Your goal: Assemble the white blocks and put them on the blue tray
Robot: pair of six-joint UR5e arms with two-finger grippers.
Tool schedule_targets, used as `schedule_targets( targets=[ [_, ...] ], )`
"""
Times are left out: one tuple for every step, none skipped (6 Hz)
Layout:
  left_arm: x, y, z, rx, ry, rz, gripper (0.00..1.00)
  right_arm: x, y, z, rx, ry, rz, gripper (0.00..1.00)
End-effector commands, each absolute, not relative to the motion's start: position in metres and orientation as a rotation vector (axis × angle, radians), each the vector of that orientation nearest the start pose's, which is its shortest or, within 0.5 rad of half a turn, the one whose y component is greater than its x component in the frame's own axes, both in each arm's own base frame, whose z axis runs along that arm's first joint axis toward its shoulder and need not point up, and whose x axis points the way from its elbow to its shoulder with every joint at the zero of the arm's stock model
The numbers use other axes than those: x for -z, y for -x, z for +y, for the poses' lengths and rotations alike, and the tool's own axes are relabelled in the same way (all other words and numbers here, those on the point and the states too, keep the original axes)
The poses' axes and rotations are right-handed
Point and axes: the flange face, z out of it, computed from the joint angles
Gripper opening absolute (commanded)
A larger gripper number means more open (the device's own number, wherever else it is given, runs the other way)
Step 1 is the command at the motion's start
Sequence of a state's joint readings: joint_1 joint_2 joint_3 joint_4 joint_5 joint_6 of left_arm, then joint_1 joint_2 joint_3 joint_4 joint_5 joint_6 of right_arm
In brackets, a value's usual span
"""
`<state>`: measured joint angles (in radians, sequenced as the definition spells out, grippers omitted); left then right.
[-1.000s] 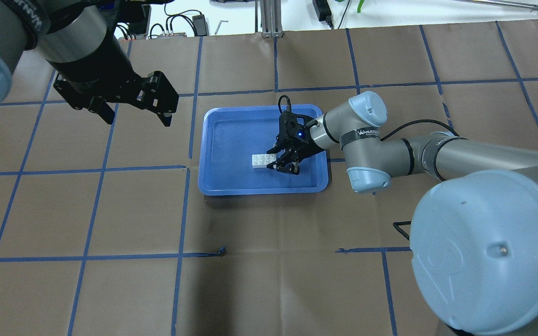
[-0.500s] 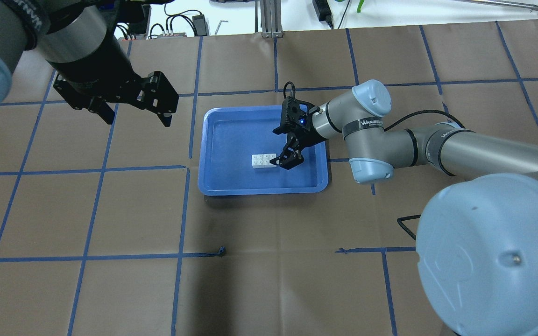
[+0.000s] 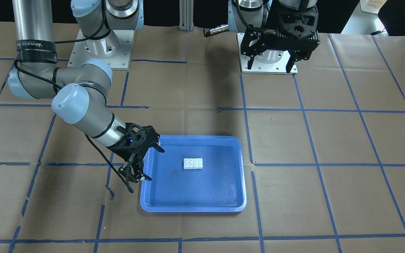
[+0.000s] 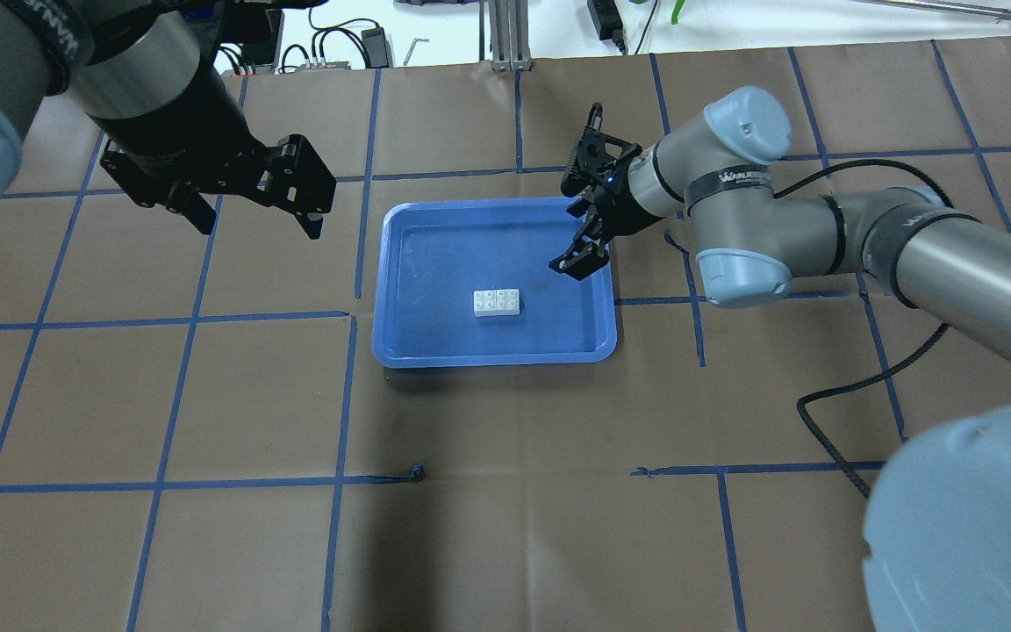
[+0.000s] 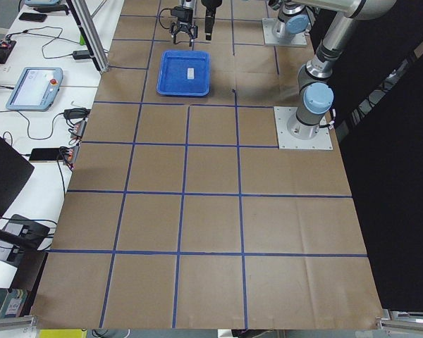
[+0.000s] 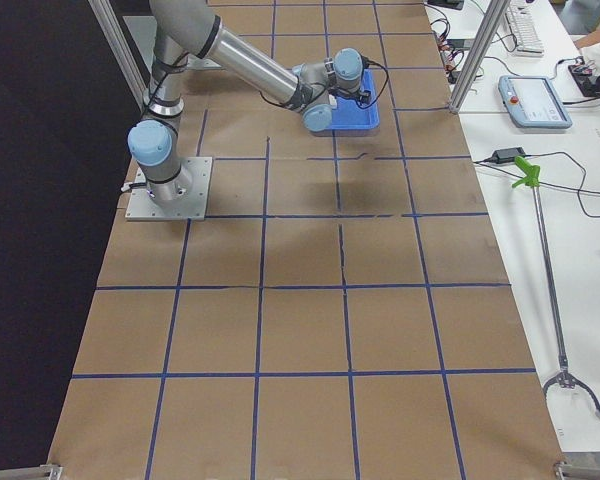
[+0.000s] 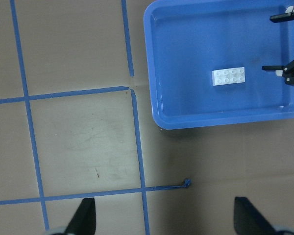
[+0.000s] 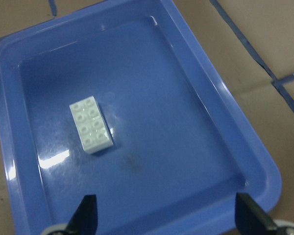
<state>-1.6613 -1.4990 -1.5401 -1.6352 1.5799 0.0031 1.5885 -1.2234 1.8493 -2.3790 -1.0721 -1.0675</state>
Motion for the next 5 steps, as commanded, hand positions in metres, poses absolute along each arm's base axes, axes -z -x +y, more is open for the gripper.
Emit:
schedule_targets(
  targets=[
    [-0.531,0.174,-0.449,0.061,-0.146,3.130,0.99,-0.306,-0.130,-0.559,0.387,1.171,2.591,1.00],
    [-0.531,0.174,-0.449,0.061,-0.146,3.130,0.99,-0.331,-0.105,-0.548,0.327,0.952,2.789,1.00],
    [-0.531,0.174,-0.449,0.061,-0.146,3.130,0.99,-0.355,-0.092,-0.537,0.298,0.675,2.981,1.00],
    [-0.532,0.174,-0.449,0.063,-0.146,3.130,0.99,-0.365,-0.094,-0.523,0.203,0.432,3.020,1.00],
    [-0.532,0.174,-0.449,0.063,-0.146,3.130,0.99,-0.395,-0.092,-0.519,0.132,0.260,3.108,1.00]
  ],
)
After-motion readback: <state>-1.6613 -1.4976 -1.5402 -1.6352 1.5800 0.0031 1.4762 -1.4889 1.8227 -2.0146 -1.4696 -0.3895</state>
